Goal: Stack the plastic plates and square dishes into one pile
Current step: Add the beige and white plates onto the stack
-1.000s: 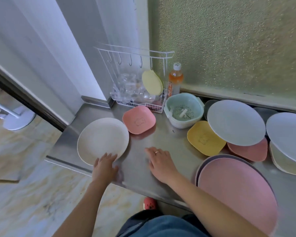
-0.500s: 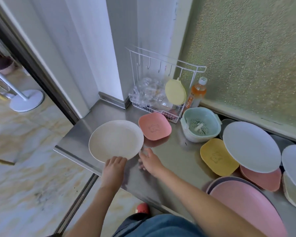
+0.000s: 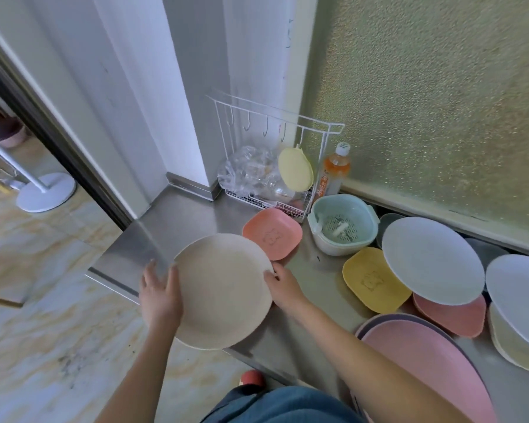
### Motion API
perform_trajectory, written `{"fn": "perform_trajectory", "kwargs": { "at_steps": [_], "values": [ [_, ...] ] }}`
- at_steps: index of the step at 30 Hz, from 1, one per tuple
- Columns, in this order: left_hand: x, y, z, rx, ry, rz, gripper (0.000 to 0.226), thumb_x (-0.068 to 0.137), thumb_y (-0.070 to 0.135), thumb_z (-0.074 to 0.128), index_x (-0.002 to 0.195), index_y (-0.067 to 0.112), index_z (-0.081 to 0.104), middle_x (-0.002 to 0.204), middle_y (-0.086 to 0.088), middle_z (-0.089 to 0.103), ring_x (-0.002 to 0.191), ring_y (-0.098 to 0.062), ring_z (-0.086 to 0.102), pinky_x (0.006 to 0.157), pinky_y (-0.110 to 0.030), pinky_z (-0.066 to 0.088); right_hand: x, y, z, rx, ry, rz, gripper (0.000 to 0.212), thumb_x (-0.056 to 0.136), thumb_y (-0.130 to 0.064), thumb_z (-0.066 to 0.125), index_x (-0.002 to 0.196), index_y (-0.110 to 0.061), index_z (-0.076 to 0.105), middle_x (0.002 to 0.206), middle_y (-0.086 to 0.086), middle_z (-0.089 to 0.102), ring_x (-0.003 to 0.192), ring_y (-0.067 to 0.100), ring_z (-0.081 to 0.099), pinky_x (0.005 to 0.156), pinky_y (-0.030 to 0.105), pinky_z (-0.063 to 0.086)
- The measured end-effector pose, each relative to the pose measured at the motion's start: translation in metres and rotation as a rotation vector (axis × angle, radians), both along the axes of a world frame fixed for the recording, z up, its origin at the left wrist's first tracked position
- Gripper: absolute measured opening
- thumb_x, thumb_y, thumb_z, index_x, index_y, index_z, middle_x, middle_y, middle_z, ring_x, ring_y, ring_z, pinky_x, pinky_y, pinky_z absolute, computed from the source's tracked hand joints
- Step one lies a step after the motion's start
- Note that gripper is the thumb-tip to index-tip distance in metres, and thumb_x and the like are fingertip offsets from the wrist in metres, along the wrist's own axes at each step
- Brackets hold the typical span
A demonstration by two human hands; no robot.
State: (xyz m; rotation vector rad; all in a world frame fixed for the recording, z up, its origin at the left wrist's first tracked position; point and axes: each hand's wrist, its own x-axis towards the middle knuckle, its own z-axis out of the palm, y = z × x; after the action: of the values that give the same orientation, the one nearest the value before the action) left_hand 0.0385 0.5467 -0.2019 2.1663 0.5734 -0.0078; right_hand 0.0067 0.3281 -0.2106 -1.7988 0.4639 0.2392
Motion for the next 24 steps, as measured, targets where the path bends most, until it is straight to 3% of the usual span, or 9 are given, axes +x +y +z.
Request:
{"fn": "perform_trajectory", "kwargs": {
  "at_steps": [2,4,7,9,12,14,17,21,24],
  "values": [
    [0.011,-0.006,0.000,-0.242,0.159,0.008,0.049,0.087,0.054,0.046,0.118,0.017,0.057,0.116,-0.011,0.060,0.104,-0.032,0.055,0.087,-0.043,0.043,-0.011,-0.025,0.002,-0.024,-0.026,-0.067,0.021,0.096,-0.018,0.042,0.099,-0.019,0.062,0.092,0.001,0.065,0.086,0.017,0.057,0.067,0.022,0.044],
    [0.011,-0.030,0.004,-0.343,0.220,-0.144,0.031,0.084,0.047,0.054,0.087,0.018,0.064,0.092,-0.010,0.062,0.086,-0.028,0.055,0.077,-0.038,0.044,-0.025,-0.057,0.004,-0.043,-0.013,-0.152,0.024,0.097,-0.023,0.044,0.080,-0.023,0.060,0.073,-0.004,0.061,0.071,0.015,0.055,0.052,0.015,0.040],
    [0.003,-0.085,0.005,-0.168,0.170,-0.415,0.032,0.074,0.041,0.042,0.066,0.014,0.054,0.066,-0.006,0.052,0.063,-0.022,0.045,0.059,-0.031,0.034,-0.053,-0.106,0.007,-0.107,0.013,-0.286,0.032,0.097,-0.032,0.045,0.067,-0.024,0.052,0.060,-0.009,0.050,0.059,0.011,0.047,0.050,0.023,0.033],
    [-0.005,-0.123,0.005,-0.093,0.155,-0.584,0.032,0.075,0.041,0.041,0.059,0.014,0.045,0.058,-0.004,0.044,0.055,-0.020,0.038,0.054,-0.030,0.028,-0.078,-0.137,0.008,-0.177,-0.028,-0.392,0.027,0.098,-0.032,0.046,0.072,-0.026,0.053,0.066,-0.012,0.052,0.066,0.010,0.050,0.054,0.023,0.034],
    [-0.023,-0.177,0.004,-0.028,0.197,-0.851,0.042,0.090,0.037,0.046,0.053,0.016,0.039,0.054,-0.003,0.040,0.055,-0.020,0.038,0.057,-0.030,0.028,-0.128,-0.177,0.009,-0.298,-0.117,-0.583,0.011,0.097,-0.025,0.047,0.095,-0.022,0.058,0.082,-0.014,0.059,0.078,0.010,0.054,0.071,0.029,0.039],
    [-0.041,-0.208,0.003,0.073,0.193,-1.034,0.052,0.092,0.038,0.045,0.047,0.016,0.032,0.048,0.000,0.036,0.050,-0.019,0.037,0.053,-0.030,0.025,-0.167,-0.197,0.009,-0.404,-0.083,-0.668,0.017,0.098,-0.028,0.045,0.108,-0.026,0.059,0.087,-0.011,0.062,0.082,0.014,0.058,0.073,0.031,0.041],
    [-0.067,-0.240,0.001,0.283,0.197,-1.269,0.057,0.093,0.043,0.042,0.045,0.013,0.033,0.048,0.001,0.040,0.054,-0.020,0.044,0.049,-0.030,0.027,-0.217,-0.216,0.005,-0.567,0.038,-0.668,0.017,0.098,-0.033,0.041,0.101,-0.029,0.058,0.082,-0.002,0.064,0.079,0.023,0.062,0.065,0.034,0.046],
    [-0.092,-0.260,-0.004,0.457,0.255,-1.460,0.052,0.094,0.045,0.036,0.050,0.018,0.038,0.062,0.000,0.050,0.073,-0.025,0.058,0.062,-0.029,0.039,-0.257,-0.225,-0.007,-0.721,0.178,-0.622,0.016,0.100,-0.030,0.037,0.097,-0.019,0.049,0.078,0.005,0.060,0.078,0.031,0.060,0.064,0.034,0.042],
    [-0.104,-0.268,-0.009,0.560,0.204,-1.528,0.049,0.094,0.045,0.035,0.052,0.019,0.036,0.066,0.000,0.050,0.078,-0.025,0.059,0.064,-0.029,0.039,-0.271,-0.227,-0.019,-0.784,0.287,-0.590,0.030,0.101,-0.030,0.031,0.119,-0.013,0.047,0.096,0.011,0.065,0.089,0.032,0.061,0.073,0.037,0.044]
  ]
}}
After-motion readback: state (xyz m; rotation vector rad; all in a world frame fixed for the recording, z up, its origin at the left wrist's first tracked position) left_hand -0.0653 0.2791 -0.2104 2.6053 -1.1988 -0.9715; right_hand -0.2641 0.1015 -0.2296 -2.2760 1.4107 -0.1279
